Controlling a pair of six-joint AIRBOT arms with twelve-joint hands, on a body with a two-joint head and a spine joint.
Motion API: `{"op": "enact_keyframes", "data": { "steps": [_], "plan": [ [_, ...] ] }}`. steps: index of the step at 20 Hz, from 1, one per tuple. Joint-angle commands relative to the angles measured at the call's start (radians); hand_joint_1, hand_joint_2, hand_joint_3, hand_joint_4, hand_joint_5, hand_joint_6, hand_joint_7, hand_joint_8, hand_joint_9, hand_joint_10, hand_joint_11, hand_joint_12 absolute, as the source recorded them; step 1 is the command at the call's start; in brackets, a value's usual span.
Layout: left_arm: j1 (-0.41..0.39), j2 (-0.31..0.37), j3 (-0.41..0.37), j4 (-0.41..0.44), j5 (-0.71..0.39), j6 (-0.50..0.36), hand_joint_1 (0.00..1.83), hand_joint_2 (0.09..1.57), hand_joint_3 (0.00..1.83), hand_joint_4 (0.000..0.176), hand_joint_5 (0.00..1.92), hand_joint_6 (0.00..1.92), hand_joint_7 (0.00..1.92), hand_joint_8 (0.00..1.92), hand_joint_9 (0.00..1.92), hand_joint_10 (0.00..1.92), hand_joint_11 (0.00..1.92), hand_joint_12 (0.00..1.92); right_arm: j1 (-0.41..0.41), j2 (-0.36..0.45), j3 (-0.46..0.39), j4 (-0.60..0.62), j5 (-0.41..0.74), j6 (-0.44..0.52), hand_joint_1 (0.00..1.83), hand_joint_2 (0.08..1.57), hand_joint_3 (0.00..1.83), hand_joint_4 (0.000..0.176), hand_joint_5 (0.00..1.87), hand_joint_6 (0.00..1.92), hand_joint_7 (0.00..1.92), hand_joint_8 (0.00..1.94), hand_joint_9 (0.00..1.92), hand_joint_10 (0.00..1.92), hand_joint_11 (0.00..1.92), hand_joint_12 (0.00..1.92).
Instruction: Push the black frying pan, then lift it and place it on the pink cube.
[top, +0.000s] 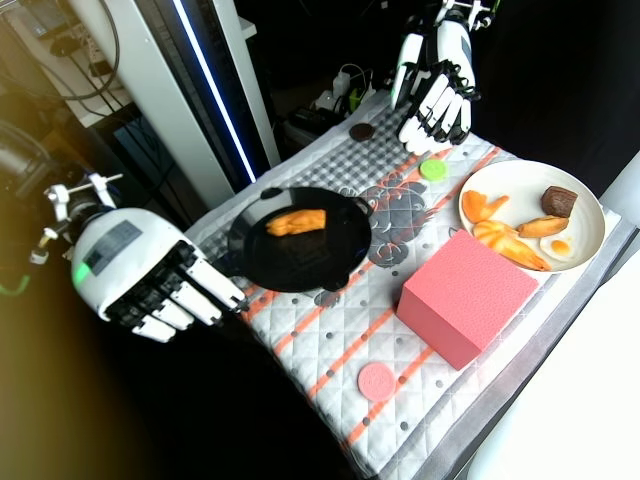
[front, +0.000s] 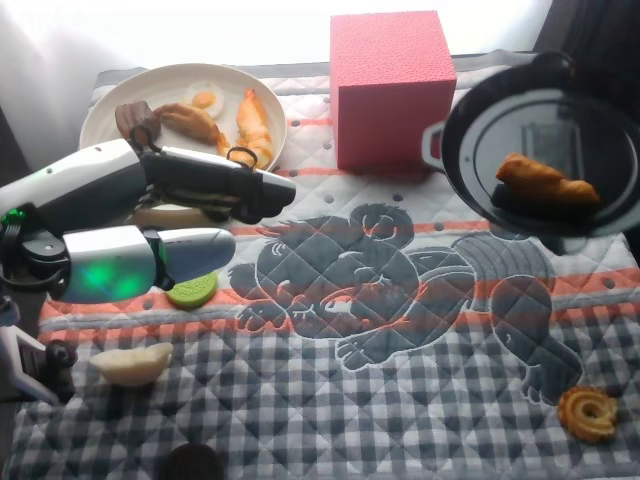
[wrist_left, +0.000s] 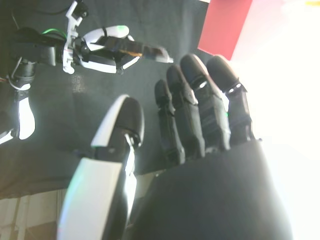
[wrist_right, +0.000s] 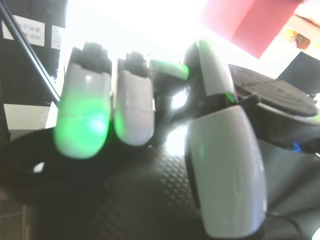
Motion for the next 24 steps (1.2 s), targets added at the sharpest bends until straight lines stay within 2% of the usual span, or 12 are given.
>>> {"op": "enact_keyframes", "data": {
  "steps": [1,6,9,11,12,14,16,20,21,22,23,24],
  "plan": [
    [-0.002,0.005,-0.003,-0.030,-0.123,-0.006,0.67,1.46,0.00,0.000,0.58,0.00,0.59,0.00,0.30,0.77,0.00,1.52,0.028,0.008,0.016,-0.021,0.102,0.007,1.49,1.31,0.00,0.000,1.18,1.92,1.53,1.94,1.68,1.92,1.68,1.92],
    [0.005,0.004,-0.004,-0.035,-0.127,-0.006,0.62,1.46,0.00,0.000,0.58,0.01,0.61,0.01,0.29,0.81,0.00,1.51,0.114,-0.017,0.075,-0.026,-0.014,0.007,1.57,1.28,0.00,0.000,1.21,1.92,1.53,1.94,1.68,1.92,1.69,1.92],
    [0.007,0.005,-0.005,-0.035,-0.128,-0.006,0.54,1.47,0.00,0.000,0.56,0.00,0.56,0.00,0.31,0.62,0.00,1.45,0.171,-0.044,0.114,-0.034,-0.082,0.007,1.53,1.28,0.00,0.000,1.25,1.92,1.55,1.94,1.69,1.92,1.69,1.92],
    [0.009,0.005,-0.005,-0.035,-0.130,-0.006,0.66,1.44,0.00,0.000,0.58,0.01,0.59,0.01,0.36,0.64,0.00,1.53,0.215,-0.066,0.144,-0.043,-0.135,0.007,1.51,1.29,0.00,0.000,1.25,1.92,1.56,1.94,1.70,1.92,1.70,1.92],
    [0.011,0.005,-0.006,-0.036,-0.130,-0.006,0.67,1.44,0.00,0.000,0.59,0.01,0.60,0.01,0.36,0.65,0.00,1.53,0.251,-0.085,0.168,-0.052,-0.176,0.007,1.42,1.31,0.00,0.000,1.26,1.92,1.57,1.94,1.70,1.92,1.69,1.92],
    [0.012,0.005,-0.006,-0.038,-0.130,-0.006,0.66,1.43,0.00,0.000,0.59,0.01,0.58,0.01,0.35,0.64,0.00,1.54,0.300,-0.113,0.202,-0.060,-0.225,0.005,1.43,1.29,0.00,0.000,1.20,1.92,1.45,1.94,1.58,1.92,1.58,1.92],
    [0.013,0.006,-0.006,-0.039,-0.130,-0.006,0.73,1.48,0.00,0.000,0.52,0.00,0.48,0.00,0.26,0.55,0.00,1.40,0.351,-0.145,0.243,-0.061,-0.282,-0.006,1.42,1.29,0.00,0.000,1.15,1.92,1.42,1.94,1.59,1.92,1.61,1.92],
    [0.013,0.005,-0.005,-0.040,-0.129,-0.006,0.74,1.48,0.00,0.000,0.51,0.00,0.45,0.00,0.32,0.30,0.00,1.23,0.441,-0.214,0.328,-0.061,-0.386,-0.030,1.46,1.29,0.00,0.000,1.29,1.92,1.51,1.94,1.63,1.92,1.65,1.92],
    [0.014,0.005,-0.005,-0.040,-0.131,-0.006,0.72,1.48,0.00,0.000,0.51,0.00,0.46,0.00,0.33,0.28,0.00,1.22,0.451,-0.225,0.342,-0.061,-0.398,-0.030,1.24,1.32,0.01,0.000,1.29,1.92,1.49,1.94,1.49,1.92,0.82,1.92],
    [0.015,0.002,-0.004,-0.043,-0.136,-0.006,0.70,1.49,0.00,0.000,0.51,0.00,0.45,0.00,0.34,0.27,0.00,1.24,0.478,-0.258,0.383,-0.061,-0.428,-0.031,1.34,1.29,0.00,0.000,1.26,1.92,1.49,1.94,1.54,1.92,1.21,1.92],
    [0.015,0.000,-0.003,-0.043,-0.137,-0.006,0.74,1.48,0.00,0.000,0.51,0.00,0.46,0.00,0.35,0.26,0.00,1.26,0.489,-0.271,0.398,-0.061,-0.441,-0.031,1.42,1.29,0.00,0.000,1.26,1.92,1.48,1.94,1.58,1.92,1.48,1.92],
    [0.015,-0.004,0.000,-0.044,-0.139,-0.007,0.73,1.48,0.00,0.000,0.52,0.01,0.48,0.01,0.38,0.26,0.00,1.34,0.503,-0.287,0.418,-0.062,-0.454,-0.031,1.47,1.27,0.00,0.000,1.26,1.92,1.46,1.94,1.58,1.92,1.58,1.92]
  ]
}}
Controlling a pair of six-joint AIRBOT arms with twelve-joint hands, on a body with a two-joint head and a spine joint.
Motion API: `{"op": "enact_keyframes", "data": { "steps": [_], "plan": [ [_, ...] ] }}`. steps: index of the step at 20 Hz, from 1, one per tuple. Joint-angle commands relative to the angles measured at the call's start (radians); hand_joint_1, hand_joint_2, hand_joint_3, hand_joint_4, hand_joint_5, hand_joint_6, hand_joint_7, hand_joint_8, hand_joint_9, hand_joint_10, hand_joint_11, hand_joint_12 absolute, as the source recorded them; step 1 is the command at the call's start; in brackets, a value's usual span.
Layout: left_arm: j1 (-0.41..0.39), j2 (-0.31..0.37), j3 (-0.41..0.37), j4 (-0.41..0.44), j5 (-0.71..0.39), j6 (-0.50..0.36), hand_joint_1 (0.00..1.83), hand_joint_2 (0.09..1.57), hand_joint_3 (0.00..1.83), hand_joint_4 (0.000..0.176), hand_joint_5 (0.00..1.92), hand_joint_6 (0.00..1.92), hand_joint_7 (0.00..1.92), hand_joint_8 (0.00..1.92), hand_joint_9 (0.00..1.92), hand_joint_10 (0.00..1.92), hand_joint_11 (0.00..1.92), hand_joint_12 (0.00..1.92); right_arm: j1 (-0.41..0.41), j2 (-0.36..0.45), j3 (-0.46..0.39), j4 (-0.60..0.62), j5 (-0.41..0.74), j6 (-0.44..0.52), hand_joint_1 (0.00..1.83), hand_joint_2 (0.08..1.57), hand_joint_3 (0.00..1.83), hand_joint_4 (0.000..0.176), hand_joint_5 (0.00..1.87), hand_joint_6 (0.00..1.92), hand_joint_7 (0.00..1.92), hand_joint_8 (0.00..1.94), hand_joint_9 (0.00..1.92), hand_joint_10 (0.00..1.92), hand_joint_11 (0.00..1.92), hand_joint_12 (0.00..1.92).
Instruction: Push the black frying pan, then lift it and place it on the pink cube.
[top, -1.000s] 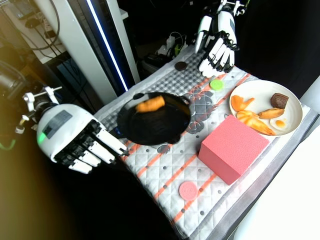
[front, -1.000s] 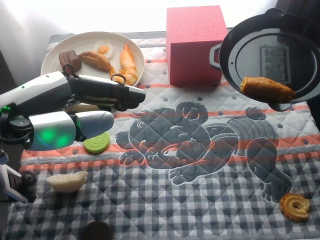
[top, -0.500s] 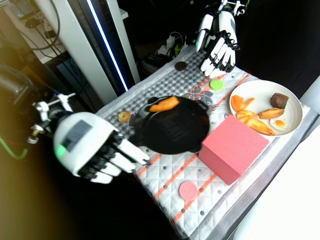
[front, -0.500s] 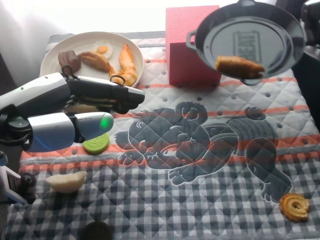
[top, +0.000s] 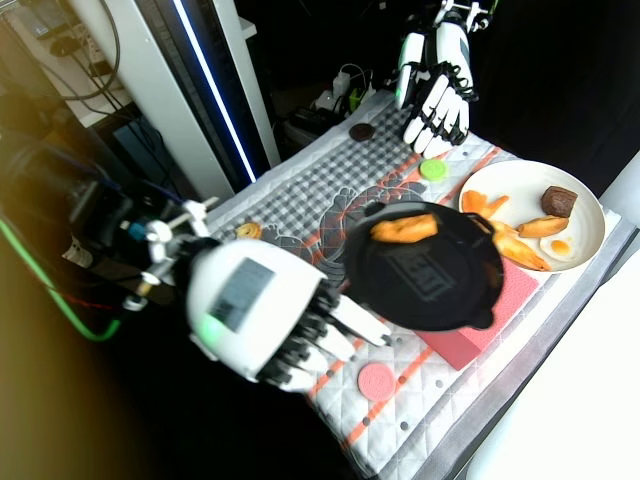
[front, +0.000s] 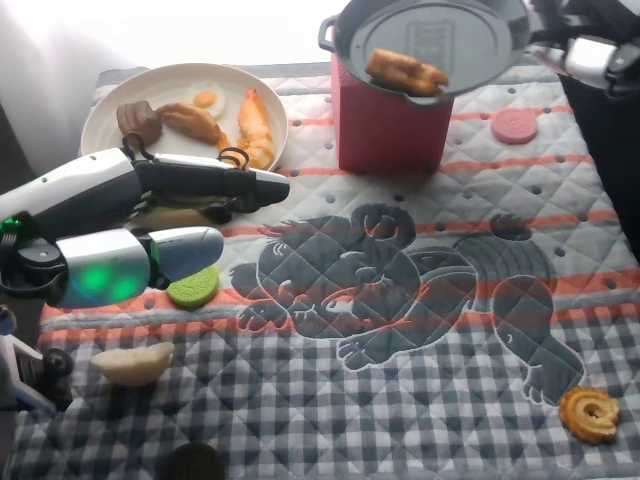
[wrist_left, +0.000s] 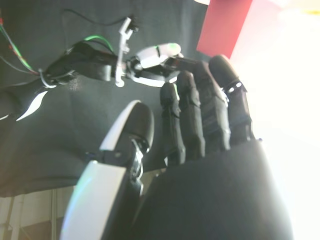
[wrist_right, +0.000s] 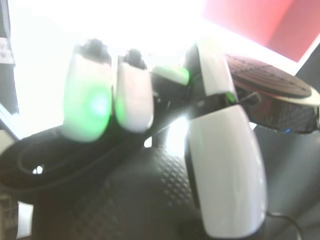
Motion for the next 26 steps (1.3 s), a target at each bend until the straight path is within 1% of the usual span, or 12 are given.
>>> {"op": "enact_keyframes", "data": {
  "steps": [1,8,10,13,17,20,21,22,23,24,25,26],
  "plan": [
    [-0.004,-0.006,0.005,-0.023,-0.127,-0.008,0.66,1.49,0.01,0.000,0.51,0.00,0.47,0.00,0.38,0.26,0.00,1.37,0.023,-0.005,0.015,-0.022,0.096,0.002,1.44,1.28,0.00,0.000,1.26,1.92,1.46,1.94,1.58,1.92,1.62,1.92],
    [-0.003,-0.020,0.021,-0.022,-0.139,-0.020,0.57,1.53,0.00,0.000,0.48,0.00,0.46,0.00,0.36,0.27,0.00,1.31,0.051,-0.061,0.082,-0.021,0.053,0.002,1.56,1.25,0.00,0.000,1.32,1.92,1.49,1.94,1.61,1.92,1.65,1.92],
    [-0.002,-0.022,0.024,-0.021,-0.143,-0.025,0.53,1.54,0.00,0.004,0.46,0.00,0.44,0.00,0.34,0.26,0.00,1.20,0.059,-0.083,0.109,-0.021,0.029,0.002,1.55,1.25,0.00,0.000,1.34,1.92,1.49,1.94,1.62,1.92,1.64,1.92],
    [-0.002,-0.025,0.027,-0.021,-0.151,-0.027,0.68,1.51,0.00,0.000,0.50,0.01,0.47,0.01,0.38,0.24,0.00,1.13,0.066,-0.097,0.124,-0.020,0.016,0.003,1.52,1.25,0.00,0.000,1.29,1.92,1.48,1.94,1.62,1.92,1.66,1.92],
    [-0.002,-0.031,0.031,-0.022,-0.154,-0.034,0.74,1.49,0.00,0.000,0.51,0.01,0.49,0.00,0.44,0.13,0.00,1.12,0.066,-0.112,0.153,-0.006,-0.035,0.003,1.53,1.24,0.00,0.000,1.26,1.92,1.47,1.94,1.61,1.92,1.65,1.92],
    [0.001,-0.030,0.032,-0.022,-0.158,-0.037,0.76,1.47,0.00,0.000,0.54,0.01,0.53,0.01,0.49,0.11,0.00,1.20,0.066,-0.116,0.178,0.011,-0.066,0.002,1.42,1.29,0.01,0.028,1.16,1.92,1.40,1.94,1.54,1.92,1.59,1.92],
    [0.001,-0.031,0.034,-0.022,-0.157,-0.038,0.72,1.48,0.00,0.000,0.54,0.01,0.53,0.01,0.49,0.10,0.00,1.22,0.066,-0.123,0.184,0.017,-0.073,0.002,1.50,1.24,0.00,0.037,1.16,1.92,1.37,1.94,1.51,1.92,1.55,1.92],
    [0.001,-0.034,0.035,-0.022,-0.158,-0.040,0.73,1.48,0.00,0.000,0.55,0.01,0.54,0.01,0.50,0.10,0.00,1.25,0.066,-0.126,0.189,0.017,-0.083,0.002,1.45,1.24,0.00,0.000,1.02,1.92,1.22,1.94,1.37,1.92,1.44,1.92],
    [0.001,-0.035,0.035,-0.022,-0.158,-0.040,0.76,1.48,0.00,0.000,0.56,0.01,0.54,0.00,0.50,0.10,0.00,1.26,0.066,-0.126,0.191,0.018,-0.088,0.002,1.13,1.29,0.05,0.000,0.69,1.68,1.07,1.94,1.24,1.92,1.31,1.92],
    [0.001,-0.036,0.035,-0.022,-0.159,-0.040,0.75,1.48,0.00,0.000,0.56,0.01,0.54,0.00,0.51,0.10,0.00,1.29,0.065,-0.126,0.191,0.022,-0.092,-0.001,1.08,1.28,0.04,0.000,0.67,1.54,0.99,1.94,1.17,1.92,1.25,1.92],
    [0.001,-0.036,0.036,-0.022,-0.159,-0.041,0.72,1.48,0.00,0.000,0.56,0.01,0.53,0.00,0.49,0.09,0.00,1.24,0.064,-0.126,0.189,0.039,-0.097,-0.022,1.12,1.13,0.47,0.000,0.56,1.60,0.76,1.90,1.07,1.92,1.18,1.92],
    [0.001,-0.036,0.036,-0.023,-0.160,-0.042,0.73,1.48,0.00,0.000,0.56,0.01,0.53,0.00,0.49,0.08,0.00,1.23,0.061,-0.126,0.187,0.053,-0.099,-0.041,1.12,1.15,0.47,0.000,0.50,1.62,0.70,1.87,0.98,1.92,1.09,1.92]
  ]
}}
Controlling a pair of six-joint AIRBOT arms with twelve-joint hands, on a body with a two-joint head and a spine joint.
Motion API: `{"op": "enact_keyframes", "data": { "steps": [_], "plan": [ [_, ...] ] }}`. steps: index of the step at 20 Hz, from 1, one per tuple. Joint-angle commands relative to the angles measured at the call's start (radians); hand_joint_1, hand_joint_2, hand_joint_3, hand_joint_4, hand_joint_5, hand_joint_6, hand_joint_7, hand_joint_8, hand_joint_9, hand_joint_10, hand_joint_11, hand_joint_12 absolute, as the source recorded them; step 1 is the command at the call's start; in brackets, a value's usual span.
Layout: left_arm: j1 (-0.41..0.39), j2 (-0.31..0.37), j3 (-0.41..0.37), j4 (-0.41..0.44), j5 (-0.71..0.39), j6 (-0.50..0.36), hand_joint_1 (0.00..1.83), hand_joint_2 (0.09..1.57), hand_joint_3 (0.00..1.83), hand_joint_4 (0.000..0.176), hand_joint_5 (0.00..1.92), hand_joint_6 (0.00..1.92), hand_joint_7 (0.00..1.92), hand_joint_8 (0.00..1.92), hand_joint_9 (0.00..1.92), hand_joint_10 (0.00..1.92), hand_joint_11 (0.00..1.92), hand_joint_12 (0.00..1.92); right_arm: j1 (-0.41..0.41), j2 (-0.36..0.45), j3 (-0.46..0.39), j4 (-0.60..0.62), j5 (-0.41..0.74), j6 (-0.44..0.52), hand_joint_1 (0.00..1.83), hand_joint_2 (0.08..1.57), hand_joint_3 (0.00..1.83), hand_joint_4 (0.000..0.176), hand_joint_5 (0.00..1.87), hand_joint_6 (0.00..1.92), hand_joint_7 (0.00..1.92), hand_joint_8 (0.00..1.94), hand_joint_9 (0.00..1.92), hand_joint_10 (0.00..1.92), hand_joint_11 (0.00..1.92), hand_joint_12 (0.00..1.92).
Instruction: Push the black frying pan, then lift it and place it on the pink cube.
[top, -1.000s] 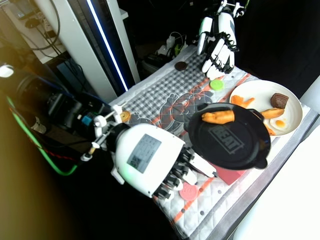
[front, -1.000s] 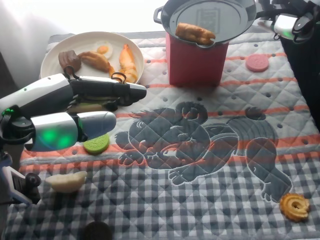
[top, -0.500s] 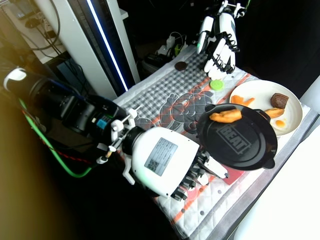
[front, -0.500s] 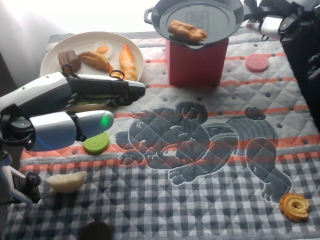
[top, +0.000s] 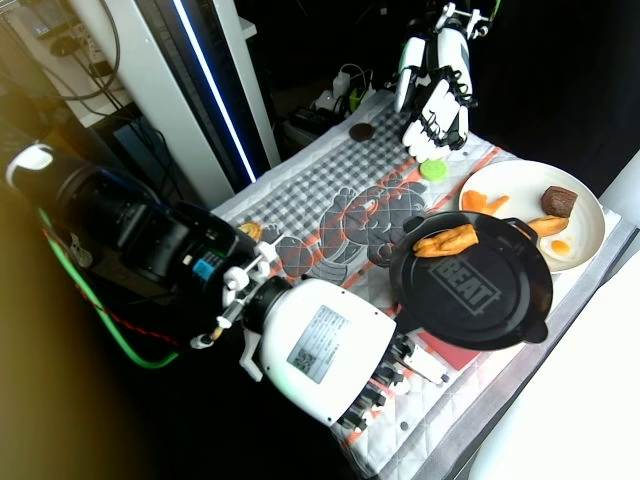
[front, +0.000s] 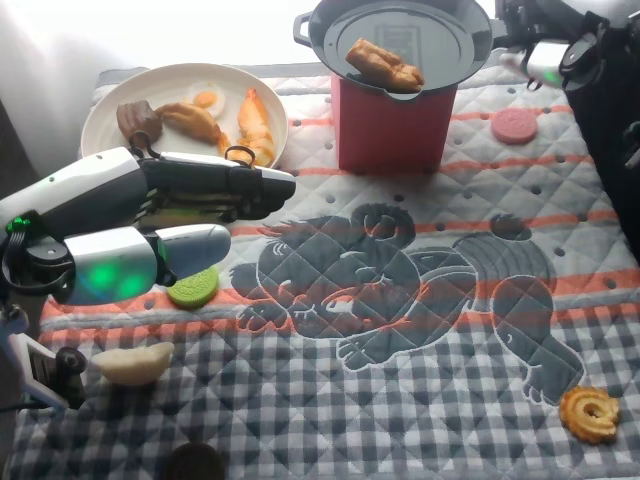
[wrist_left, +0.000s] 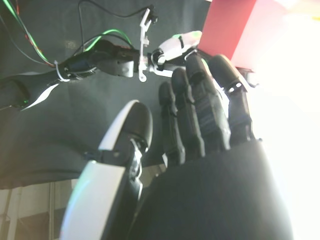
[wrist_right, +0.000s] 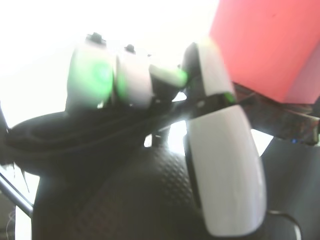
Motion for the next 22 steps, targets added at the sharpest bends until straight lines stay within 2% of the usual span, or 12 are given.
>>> {"op": "enact_keyframes", "data": {
  "steps": [1,4,5,6,9,10,13,16,17,19,21,22],
  "plan": [
    [-0.004,-0.002,0.004,-0.023,-0.131,-0.013,0.69,1.49,0.00,0.000,0.55,0.01,0.54,0.00,0.50,0.08,0.00,1.24,0.007,0.001,0.003,-0.004,0.102,-0.013,1.11,1.31,0.16,0.000,0.43,1.58,0.66,1.84,0.86,1.88,0.97,1.92],
    [-0.001,-0.001,0.003,-0.028,-0.134,-0.013,0.72,1.47,0.00,0.000,0.55,0.00,0.53,0.00,0.51,0.07,0.00,1.25,-0.017,0.003,-0.001,0.007,0.100,-0.013,1.09,1.38,0.01,0.000,0.37,1.72,0.68,1.68,0.71,1.85,0.79,1.92],
    [0.000,-0.001,0.003,-0.028,-0.135,-0.013,0.76,1.46,0.00,0.000,0.55,0.00,0.54,0.00,0.52,0.08,0.00,1.26,-0.019,0.003,-0.002,0.007,0.100,-0.013,1.20,1.36,0.00,0.000,0.12,1.47,0.56,1.69,0.46,1.85,0.47,1.92],
    [0.002,-0.001,0.003,-0.031,-0.135,-0.013,0.74,1.46,0.00,0.000,0.55,0.00,0.54,0.00,0.52,0.07,0.00,1.28,-0.027,0.007,-0.006,0.008,0.100,-0.014,0.93,1.33,0.00,0.000,0.01,1.28,0.23,1.36,0.23,1.59,0.14,1.88],
    [0.004,0.000,0.003,-0.033,-0.136,-0.013,0.73,1.46,0.00,0.000,0.56,0.00,0.54,0.00,0.52,0.06,0.00,1.25,-0.034,0.013,-0.009,0.009,0.098,-0.016,0.82,1.31,0.00,0.000,0.00,1.10,0.16,1.10,0.15,1.39,0.02,1.84],
    [0.005,0.000,0.003,-0.034,-0.136,-0.013,0.75,1.45,0.00,0.000,0.56,0.00,0.54,0.00,0.52,0.06,0.00,1.26,-0.034,0.015,-0.011,0.009,0.097,-0.018,0.84,1.29,0.00,0.000,0.02,0.81,0.10,0.87,0.07,1.29,0.00,1.75],
    [0.008,0.001,0.003,-0.038,-0.137,-0.013,0.80,1.43,0.00,0.000,0.56,0.00,0.54,0.00,0.53,0.06,0.00,1.32,-0.034,0.020,-0.022,0.008,0.094,-0.030,0.87,1.26,0.00,0.006,0.06,0.17,0.13,0.21,0.01,0.86,0.00,1.15],
    [0.012,0.003,0.000,-0.043,-0.139,-0.013,0.78,1.43,0.00,0.000,0.56,0.01,0.53,0.01,0.52,0.05,0.00,1.27,-0.034,0.032,-0.038,0.008,0.094,-0.030,0.78,1.23,0.00,0.047,0.00,0.01,0.01,0.01,0.00,0.05,0.00,0.31],
    [0.013,0.003,0.000,-0.044,-0.140,-0.013,0.81,1.42,0.00,0.000,0.56,0.01,0.54,0.01,0.52,0.05,0.00,1.26,-0.034,0.035,-0.048,0.007,0.099,-0.035,0.78,1.22,0.00,0.020,0.00,0.00,0.00,0.00,0.00,0.01,0.00,0.06],
    [0.015,0.004,-0.002,-0.047,-0.140,-0.013,0.82,1.42,0.00,0.000,0.55,0.00,0.53,0.00,0.51,0.04,0.00,1.28,-0.034,0.054,-0.079,0.007,0.117,-0.060,0.67,1.19,0.00,0.122,0.00,0.00,0.00,0.00,0.00,0.00,0.00,0.00],
    [0.017,0.006,-0.004,-0.050,-0.140,-0.013,0.81,1.42,0.00,0.000,0.55,0.00,0.53,0.00,0.51,0.04,0.00,1.28,-0.034,0.058,-0.108,0.007,0.126,-0.090,0.63,1.18,0.00,0.140,0.00,0.00,0.00,0.00,0.00,0.00,0.00,0.00],
    [0.018,0.006,-0.004,-0.052,-0.140,-0.013,0.81,1.41,0.00,0.000,0.55,0.00,0.53,0.00,0.52,0.04,0.00,1.30,-0.034,0.064,-0.122,0.007,0.133,-0.105,0.61,1.18,0.00,0.128,0.00,0.00,0.00,0.00,0.00,0.00,0.01,0.00]
  ]
}}
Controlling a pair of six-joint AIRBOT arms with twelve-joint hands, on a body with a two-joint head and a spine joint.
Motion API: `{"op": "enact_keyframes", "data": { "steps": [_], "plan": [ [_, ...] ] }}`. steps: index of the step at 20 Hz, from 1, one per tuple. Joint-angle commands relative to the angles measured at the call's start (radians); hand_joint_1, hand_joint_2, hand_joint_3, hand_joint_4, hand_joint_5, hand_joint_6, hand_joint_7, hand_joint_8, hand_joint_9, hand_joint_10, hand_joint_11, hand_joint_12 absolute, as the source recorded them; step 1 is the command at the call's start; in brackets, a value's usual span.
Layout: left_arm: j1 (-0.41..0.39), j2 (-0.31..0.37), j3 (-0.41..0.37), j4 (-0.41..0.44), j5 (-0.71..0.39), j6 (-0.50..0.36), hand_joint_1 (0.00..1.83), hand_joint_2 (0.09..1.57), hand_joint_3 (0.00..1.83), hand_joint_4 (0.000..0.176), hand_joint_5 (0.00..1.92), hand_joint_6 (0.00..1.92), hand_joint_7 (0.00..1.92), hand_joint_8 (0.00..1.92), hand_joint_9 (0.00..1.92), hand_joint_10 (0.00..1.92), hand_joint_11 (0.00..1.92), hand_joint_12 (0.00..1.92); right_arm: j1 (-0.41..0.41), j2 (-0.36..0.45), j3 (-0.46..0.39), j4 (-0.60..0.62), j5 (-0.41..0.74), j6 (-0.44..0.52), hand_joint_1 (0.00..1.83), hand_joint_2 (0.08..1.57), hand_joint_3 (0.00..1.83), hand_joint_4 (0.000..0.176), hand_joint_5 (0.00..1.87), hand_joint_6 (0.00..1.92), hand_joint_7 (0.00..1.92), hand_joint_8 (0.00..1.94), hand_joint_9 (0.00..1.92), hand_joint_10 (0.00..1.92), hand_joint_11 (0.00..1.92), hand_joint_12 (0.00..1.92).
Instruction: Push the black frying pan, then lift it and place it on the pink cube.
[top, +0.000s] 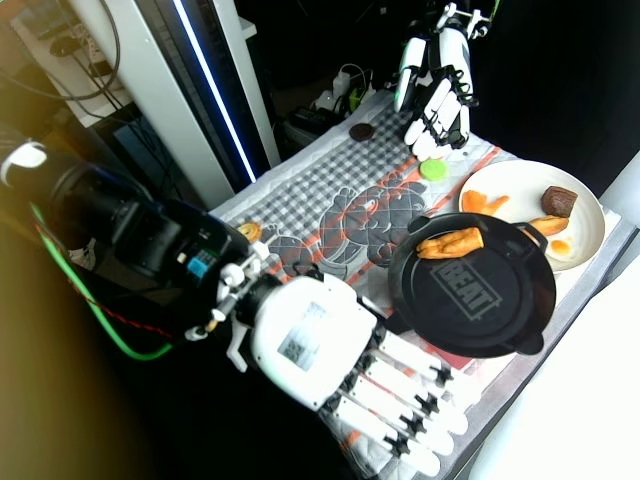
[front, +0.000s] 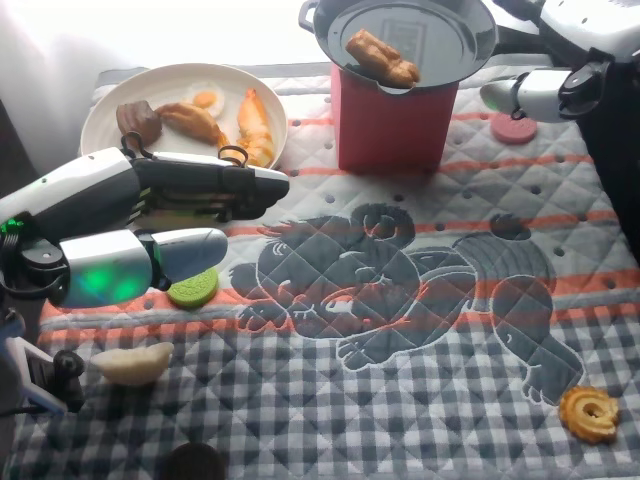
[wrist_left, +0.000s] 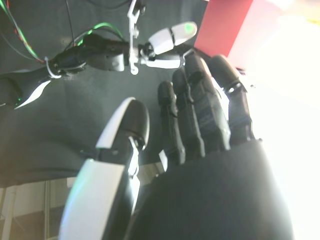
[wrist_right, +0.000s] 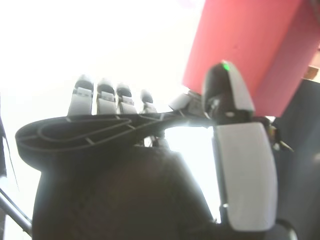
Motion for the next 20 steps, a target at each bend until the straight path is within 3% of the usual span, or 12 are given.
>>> {"op": "enact_keyframes", "data": {
  "steps": [1,4,7,9,12,13,14,15,16,17,19,20],
  "plan": [
    [-0.004,0.007,-0.002,-0.023,-0.119,-0.010,0.79,1.42,0.00,0.000,0.55,0.00,0.52,0.00,0.51,0.03,0.00,1.28,0.006,0.011,-0.010,-0.029,0.128,-0.005,0.57,1.18,0.00,0.137,0.00,0.00,0.00,0.00,0.00,0.00,0.01,0.00],
    [0.000,0.008,-0.004,-0.029,-0.122,-0.010,0.75,1.43,0.00,0.000,0.54,0.00,0.51,0.00,0.50,0.03,0.00,1.28,0.006,0.036,-0.052,-0.066,0.158,-0.005,0.52,1.19,0.00,0.173,0.00,0.00,0.00,0.00,0.00,0.00,0.00,0.00],
    [0.003,0.008,-0.005,-0.034,-0.124,-0.010,0.81,1.41,0.00,0.000,0.54,0.01,0.51,0.00,0.50,0.03,0.00,1.33,0.006,0.065,-0.091,-0.100,0.186,-0.005,0.49,1.18,0.00,0.176,0.00,0.00,0.00,0.00,0.00,0.00,0.00,0.00],
    [0.007,0.008,-0.006,-0.037,-0.127,-0.010,0.82,1.40,0.00,0.000,0.55,0.01,0.51,0.00,0.52,0.04,0.00,1.42,0.006,0.089,-0.118,-0.118,0.204,-0.005,0.63,1.18,0.00,0.150,0.00,0.00,0.00,0.00,0.00,0.00,0.00,0.00],
    [0.012,0.010,-0.007,-0.045,-0.129,-0.010,0.85,1.40,0.00,0.000,0.55,0.01,0.52,0.00,0.52,0.04,0.00,1.41,0.006,0.126,-0.161,-0.142,0.239,-0.005,0.64,1.15,0.00,0.142,0.00,0.00,0.00,0.00,0.00,0.00,0.00,0.00],
    [0.016,0.010,-0.008,-0.050,-0.131,-0.010,0.89,1.39,0.00,0.000,0.56,0.01,0.52,0.00,0.52,0.03,0.00,1.40,0.006,0.137,-0.173,-0.149,0.248,-0.005,0.63,1.15,0.00,0.121,0.00,0.00,0.00,0.00,0.00,0.00,0.01,0.00],
    [0.019,0.011,-0.009,-0.052,-0.133,-0.010,0.87,1.40,0.00,0.000,0.55,0.00,0.51,0.00,0.51,0.03,0.00,1.38,0.006,0.145,-0.182,-0.155,0.252,-0.005,0.62,1.16,0.00,0.126,0.00,0.00,0.00,0.00,0.00,0.00,0.00,0.00],
    [0.021,0.013,-0.011,-0.054,-0.135,-0.010,0.86,1.40,0.00,0.000,0.54,0.00,0.50,0.00,0.50,0.02,0.00,1.37,0.005,0.159,-0.199,-0.164,0.258,-0.005,0.62,1.15,0.00,0.166,0.00,0.00,0.00,0.00,0.00,0.00,0.00,0.00],
    [0.022,0.015,-0.012,-0.055,-0.136,-0.010,0.85,1.40,0.00,0.000,0.53,0.00,0.49,0.00,0.49,0.02,0.00,1.36,0.002,0.168,-0.212,-0.169,0.265,-0.005,0.62,1.15,0.00,0.174,0.00,0.00,0.00,0.00,0.00,0.00,0.00,0.00],
    [0.023,0.016,-0.013,-0.057,-0.139,-0.010,0.89,1.40,0.00,0.000,0.49,0.00,0.46,0.00,0.48,0.01,0.00,1.33,-0.012,0.196,-0.245,-0.178,0.294,-0.005,0.67,1.15,0.00,0.123,0.00,0.00,0.00,0.00,0.00,0.00,0.00,0.00],
    [0.024,0.021,-0.018,-0.060,-0.147,-0.009,0.89,1.39,0.00,0.000,0.48,0.00,0.46,0.00,0.47,0.01,0.00,1.34,-0.039,0.241,-0.293,-0.184,0.342,-0.005,0.63,1.16,0.00,0.114,0.00,0.00,0.00,0.00,0.00,0.00,0.00,0.00],
    [0.029,0.030,-0.026,-0.065,-0.156,-0.001,0.87,1.38,0.00,0.000,0.45,0.00,0.43,0.00,0.48,0.01,0.00,1.45,-0.056,0.273,-0.332,-0.201,0.384,-0.005,0.51,1.14,0.00,0.127,0.00,0.00,0.00,0.00,0.00,0.00,0.00,0.00]
  ]
}}
